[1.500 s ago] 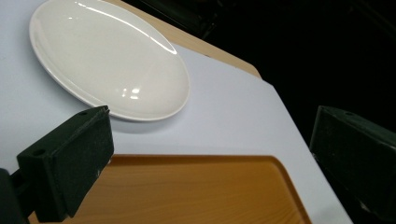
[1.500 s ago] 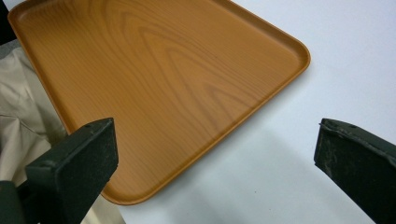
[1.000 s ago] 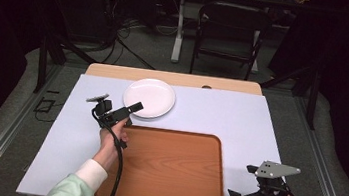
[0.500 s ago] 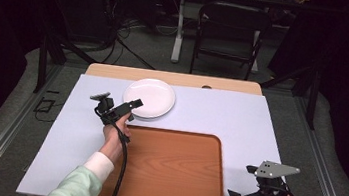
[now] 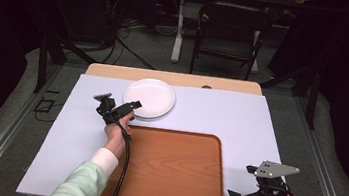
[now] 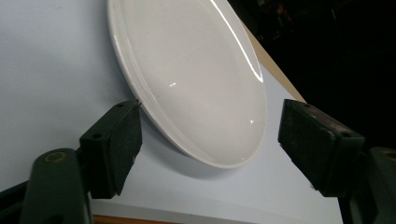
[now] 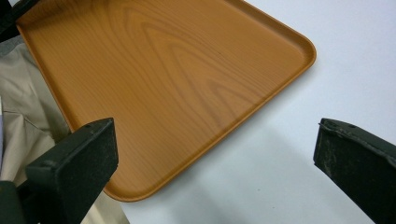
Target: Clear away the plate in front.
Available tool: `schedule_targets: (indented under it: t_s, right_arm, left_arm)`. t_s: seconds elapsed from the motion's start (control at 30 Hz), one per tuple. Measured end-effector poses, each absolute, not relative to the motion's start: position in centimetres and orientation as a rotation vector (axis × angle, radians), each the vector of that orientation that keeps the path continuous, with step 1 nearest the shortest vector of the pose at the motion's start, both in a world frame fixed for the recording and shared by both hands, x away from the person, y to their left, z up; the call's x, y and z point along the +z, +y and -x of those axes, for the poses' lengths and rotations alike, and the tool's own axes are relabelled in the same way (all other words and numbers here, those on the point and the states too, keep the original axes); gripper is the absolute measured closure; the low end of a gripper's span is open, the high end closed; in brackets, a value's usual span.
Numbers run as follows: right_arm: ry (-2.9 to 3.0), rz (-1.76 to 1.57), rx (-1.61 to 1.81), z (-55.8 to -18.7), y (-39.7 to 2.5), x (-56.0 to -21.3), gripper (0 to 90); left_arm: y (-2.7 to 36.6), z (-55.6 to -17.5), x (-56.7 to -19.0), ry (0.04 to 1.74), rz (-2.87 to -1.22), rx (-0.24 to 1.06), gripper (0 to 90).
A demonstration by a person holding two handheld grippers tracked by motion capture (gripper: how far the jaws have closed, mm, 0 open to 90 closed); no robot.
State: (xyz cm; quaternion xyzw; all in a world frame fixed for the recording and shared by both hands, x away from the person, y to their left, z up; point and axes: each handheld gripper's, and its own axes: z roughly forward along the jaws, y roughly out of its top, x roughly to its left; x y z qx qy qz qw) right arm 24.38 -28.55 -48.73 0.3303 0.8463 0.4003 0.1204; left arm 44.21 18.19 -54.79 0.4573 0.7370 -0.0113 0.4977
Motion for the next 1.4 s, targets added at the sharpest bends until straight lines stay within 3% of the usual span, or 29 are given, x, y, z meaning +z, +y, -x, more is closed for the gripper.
schedule_targets:
  t_s: [0.6,1.13,1.4]
  right_arm:
    - [2.479,-0.972,1.158,-24.5,-28.5,-48.8,0.0]
    - [2.483,-0.977,1.145,-24.5,-28.5,-48.9,0.0]
    - [2.488,-0.975,1.139,-24.6,-28.4,-48.9,0.0]
  left_arm:
    - [17.3,-44.8,-56.6,1.928,-0.978,-0.022,51.4]
    - [16.9,-45.8,-56.9,1.988,-0.894,-0.001,60.6]
    - [16.7,-45.6,-57.2,2.012,-0.887,0.045,77.0]
